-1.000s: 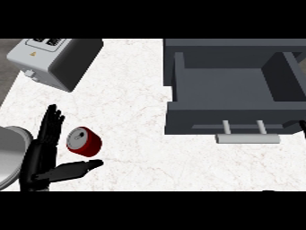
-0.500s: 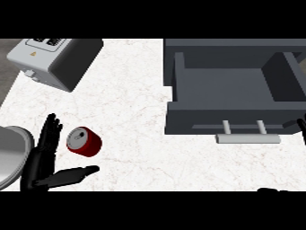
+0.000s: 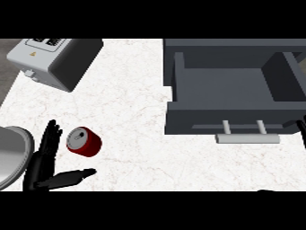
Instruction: Pick up the can, place it into the drawer and close the drawer
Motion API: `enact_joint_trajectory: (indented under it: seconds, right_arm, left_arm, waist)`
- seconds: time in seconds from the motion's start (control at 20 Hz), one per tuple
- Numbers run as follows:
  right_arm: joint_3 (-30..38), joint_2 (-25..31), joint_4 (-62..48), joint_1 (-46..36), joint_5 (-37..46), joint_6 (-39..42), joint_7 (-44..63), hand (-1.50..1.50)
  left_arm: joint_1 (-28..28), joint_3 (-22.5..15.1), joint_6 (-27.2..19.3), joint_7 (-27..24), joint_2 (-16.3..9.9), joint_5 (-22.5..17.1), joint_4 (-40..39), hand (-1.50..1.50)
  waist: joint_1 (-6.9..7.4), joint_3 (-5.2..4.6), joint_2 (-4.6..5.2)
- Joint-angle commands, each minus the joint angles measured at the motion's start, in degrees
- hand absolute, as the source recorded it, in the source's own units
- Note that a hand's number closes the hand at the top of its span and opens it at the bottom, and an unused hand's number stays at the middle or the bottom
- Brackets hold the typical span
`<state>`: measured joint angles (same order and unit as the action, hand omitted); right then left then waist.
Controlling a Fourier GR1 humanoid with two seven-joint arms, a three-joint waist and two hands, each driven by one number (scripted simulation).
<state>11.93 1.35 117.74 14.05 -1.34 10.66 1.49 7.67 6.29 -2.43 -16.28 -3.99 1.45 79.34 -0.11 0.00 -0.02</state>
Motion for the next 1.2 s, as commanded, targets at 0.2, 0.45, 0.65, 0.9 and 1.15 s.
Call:
enact_joint_trajectory:
  seconds: [0.2, 0.45, 0.65, 0.9, 1.15]
  right_arm:
    - [3.4, 2.2, -0.9, -2.1, -3.0, 1.6, 2.1, -1.50]
    - [0.5, -1.0, 2.8, 1.6, -0.3, 1.0, 0.9, -1.50]
    - [3.8, 0.8, -0.8, -0.2, -2.8, 2.5, -0.3, -1.50]
    - [-1.0, -1.3, 9.4, 1.3, -1.0, -0.3, 7.2, -1.50]
    - [-3.0, -1.3, 8.8, 4.3, -1.1, -1.1, 3.8, -1.50]
  left_arm:
    - [0.0, 1.6, 0.3, -4.4, 0.7, -1.0, -6.3, -1.50]
    - [-3.1, 1.3, -1.0, -6.8, 2.0, -0.7, -11.3, -1.50]
    - [-6.2, 2.8, 0.8, -8.0, -0.6, -1.6, -15.9, -1.50]
    - [-11.0, 3.2, -1.2, -6.2, -0.8, -1.6, -18.5, -1.50]
    - [-10.3, 2.2, -2.5, -9.5, 1.6, -1.4, -20.8, -1.50]
  waist:
    - [0.08, 0.00, 0.01]
    - [-0.04, 0.00, -0.01]
    - [-0.04, 0.00, 0.00]
    - [-0.10, -0.01, -0.02]
    - [-0.13, 0.00, -0.02]
